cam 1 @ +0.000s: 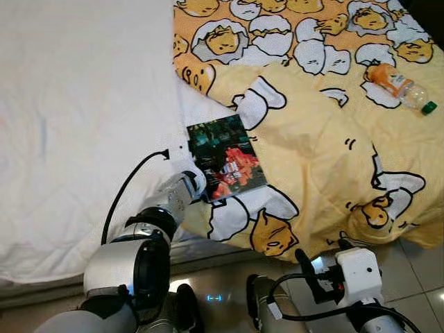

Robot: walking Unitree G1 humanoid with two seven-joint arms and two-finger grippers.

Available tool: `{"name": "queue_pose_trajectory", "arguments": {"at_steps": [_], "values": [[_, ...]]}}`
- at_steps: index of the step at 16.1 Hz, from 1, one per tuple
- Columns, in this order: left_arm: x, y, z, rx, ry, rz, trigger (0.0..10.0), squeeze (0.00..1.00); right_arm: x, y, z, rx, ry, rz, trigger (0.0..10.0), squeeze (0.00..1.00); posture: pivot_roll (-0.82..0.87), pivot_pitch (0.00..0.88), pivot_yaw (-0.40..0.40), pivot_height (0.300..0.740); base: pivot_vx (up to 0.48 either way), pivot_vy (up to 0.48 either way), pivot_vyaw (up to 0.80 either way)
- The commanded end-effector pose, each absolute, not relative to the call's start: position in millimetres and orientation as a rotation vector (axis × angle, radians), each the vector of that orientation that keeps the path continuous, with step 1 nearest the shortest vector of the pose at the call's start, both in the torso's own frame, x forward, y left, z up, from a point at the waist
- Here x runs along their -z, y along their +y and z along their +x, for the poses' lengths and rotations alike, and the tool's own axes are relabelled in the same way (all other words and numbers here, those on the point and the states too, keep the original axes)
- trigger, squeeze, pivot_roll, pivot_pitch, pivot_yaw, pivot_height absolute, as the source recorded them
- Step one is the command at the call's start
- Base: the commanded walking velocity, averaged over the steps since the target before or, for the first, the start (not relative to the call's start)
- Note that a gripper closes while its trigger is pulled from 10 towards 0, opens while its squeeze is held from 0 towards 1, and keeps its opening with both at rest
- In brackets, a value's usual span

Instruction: Clean up the room

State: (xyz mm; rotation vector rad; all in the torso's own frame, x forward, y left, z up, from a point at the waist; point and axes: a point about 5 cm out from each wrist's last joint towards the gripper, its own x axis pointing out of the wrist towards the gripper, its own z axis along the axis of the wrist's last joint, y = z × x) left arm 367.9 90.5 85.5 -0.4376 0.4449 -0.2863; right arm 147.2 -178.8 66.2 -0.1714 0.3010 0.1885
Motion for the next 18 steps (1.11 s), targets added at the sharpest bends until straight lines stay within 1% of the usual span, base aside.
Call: {"name": "queue_pose_trajectory", "arguments": {"at_steps": [1,3,5,7,9,13,15,18], "values": [[-75.5,65.7,357.4,0.388,0.504,-0.381,0.0,0.0,-59.7,-180.8,142.8,-0.195,0.345,-0.178,10.0,0.0,-0.52,0.244,0.005,0.714,0.0,0.0,0.0],[-72.6,58.6,353.6,0.437,0.512,-0.33,0.0,0.0,-58.6,-180.4,143.4,-0.195,0.348,-0.177,10.0,0.0,-0.51,0.242,0.007,0.714,0.0,0.0,0.0],[-62.6,54.9,346.4,0.437,0.566,-0.315,0.0,0.0,-58.2,-179.3,144.8,-0.197,0.346,-0.175,10.0,0.0,-0.51,0.24,0.008,0.714,0.0,0.0,0.0],[-57.1,52.4,342.0,0.431,0.593,-0.348,0.0,0.0,-58.3,-178.6,145.8,-0.199,0.344,-0.174,10.0,0.0,-0.51,0.241,0.008,0.714,0.0,0.0,0.0],[-54.9,49.1,339.4,0.414,0.6,-0.446,0.0,0.0,-58.2,-177.9,144.8,-0.2,0.345,-0.173,10.0,0.0,-0.51,0.242,0.007,0.714,0.0,0.0,0.0],[-53.4,44.2,336.5,0.423,0.596,-0.504,0.0,0.0,-57.9,-176.9,147.0,-0.2,0.341,-0.171,10.0,0.0,-0.51,0.232,0.01,0.714,0.0,0.0,0.0],[-59.2,39.0,338.0,0.471,0.551,-0.522,0.0,0.0,-57.6,-176.5,149.2,-0.201,0.336,-0.17,10.0,0.0,-0.51,0.232,0.011,0.714,0.0,0.0,0.0],[-64.1,35.1,339.6,0.51,0.522,-0.5,0.0,0.0,-57.3,-175.7,150.5,-0.205,0.336,-0.17,10.0,0.0,-0.5,0.234,0.009,0.714,0.0,0.0,0.0]]}}
